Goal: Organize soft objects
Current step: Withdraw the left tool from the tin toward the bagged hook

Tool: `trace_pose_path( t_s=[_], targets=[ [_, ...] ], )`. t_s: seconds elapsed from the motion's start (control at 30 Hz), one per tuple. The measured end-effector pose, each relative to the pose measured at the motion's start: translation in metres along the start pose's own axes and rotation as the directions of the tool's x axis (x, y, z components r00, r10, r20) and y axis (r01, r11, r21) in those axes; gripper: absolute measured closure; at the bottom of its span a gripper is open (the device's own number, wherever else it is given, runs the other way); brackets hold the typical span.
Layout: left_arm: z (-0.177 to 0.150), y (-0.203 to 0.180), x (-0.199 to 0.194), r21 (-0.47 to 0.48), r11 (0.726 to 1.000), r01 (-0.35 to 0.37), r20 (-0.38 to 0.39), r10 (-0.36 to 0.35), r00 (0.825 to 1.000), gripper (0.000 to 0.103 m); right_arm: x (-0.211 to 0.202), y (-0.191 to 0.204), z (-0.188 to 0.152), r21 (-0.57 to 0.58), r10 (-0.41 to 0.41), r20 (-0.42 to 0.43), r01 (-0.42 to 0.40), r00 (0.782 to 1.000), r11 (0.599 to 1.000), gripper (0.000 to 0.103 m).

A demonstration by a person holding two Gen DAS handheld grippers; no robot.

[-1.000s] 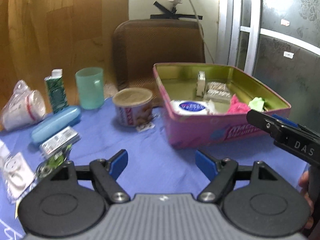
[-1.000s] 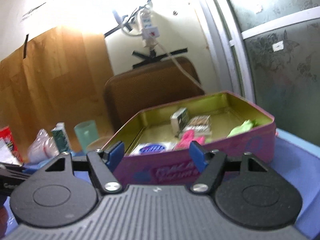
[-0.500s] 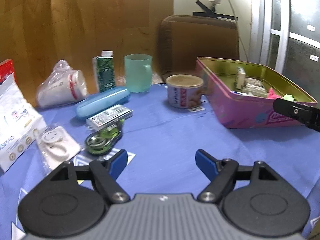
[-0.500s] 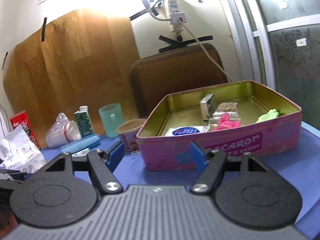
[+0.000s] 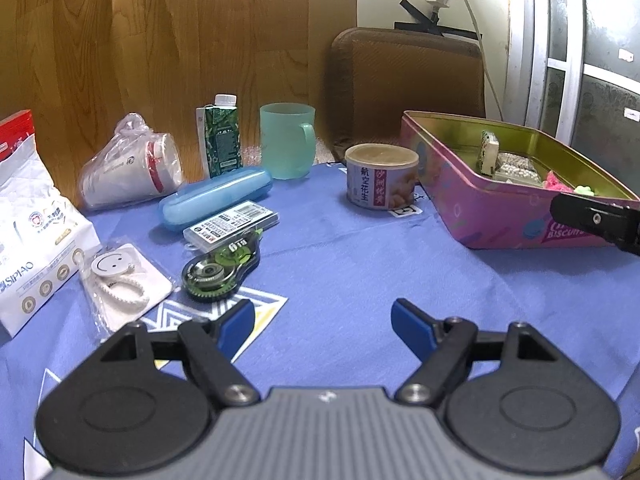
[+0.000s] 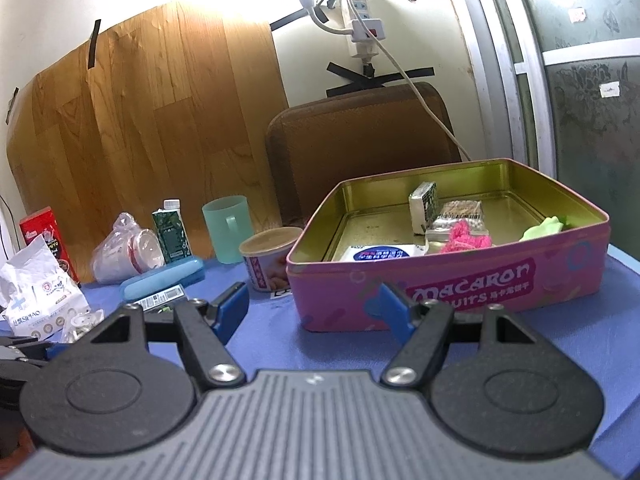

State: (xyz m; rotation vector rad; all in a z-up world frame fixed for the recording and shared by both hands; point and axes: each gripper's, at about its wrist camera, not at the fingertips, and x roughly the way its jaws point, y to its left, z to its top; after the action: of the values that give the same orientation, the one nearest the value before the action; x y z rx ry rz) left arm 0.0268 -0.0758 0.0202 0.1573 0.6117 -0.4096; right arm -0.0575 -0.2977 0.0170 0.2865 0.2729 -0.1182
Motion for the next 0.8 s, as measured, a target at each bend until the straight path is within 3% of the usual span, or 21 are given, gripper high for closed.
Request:
trace_pose_path(
  t_s=[0.33, 0.53, 0.67, 0.77, 0.8],
  targets=[
    [-0.008, 0.009, -0.001, 0.009, 0.999, -0.031, 0.004, 0.031, 1.0, 0.02, 0.007, 0.007, -0.005, -0.014, 0.016, -0.031, -0.017, 0.999, 1.0, 0.029],
    [-0.018, 0.024, -0.012, 0.014, 1.0, -0.021, 0.051, 0.021, 0.998, 0.01, 0.012, 0.015, -0.004, -0.041, 0.047, -0.06, -0.049, 0.997, 0.998, 0.029],
    [-0.03, 0.066, -0.024, -0.045, 0.992, -0.12, 0.07, 0.123, 0.99, 0.006, 0.022, 0.036, -0.005, -0.114, 0.118, -0.11, -0.13, 0.987, 0.985, 0.029],
    [-0.041, 0.104, -0.034, -0.111, 0.963, -0.245, 0.069, 0.253, 0.965, 0.006, 0.034, 0.06, -0.008, -0.168, 0.185, -0.156, -0.211, 0.97, 0.963, 0.029],
    [-0.046, 0.116, -0.036, -0.132, 0.945, -0.3, 0.065, 0.31, 0.948, 0.006, 0.038, 0.069, -0.009, -0.18, 0.21, -0.173, -0.241, 0.962, 0.954, 0.029]
  ],
)
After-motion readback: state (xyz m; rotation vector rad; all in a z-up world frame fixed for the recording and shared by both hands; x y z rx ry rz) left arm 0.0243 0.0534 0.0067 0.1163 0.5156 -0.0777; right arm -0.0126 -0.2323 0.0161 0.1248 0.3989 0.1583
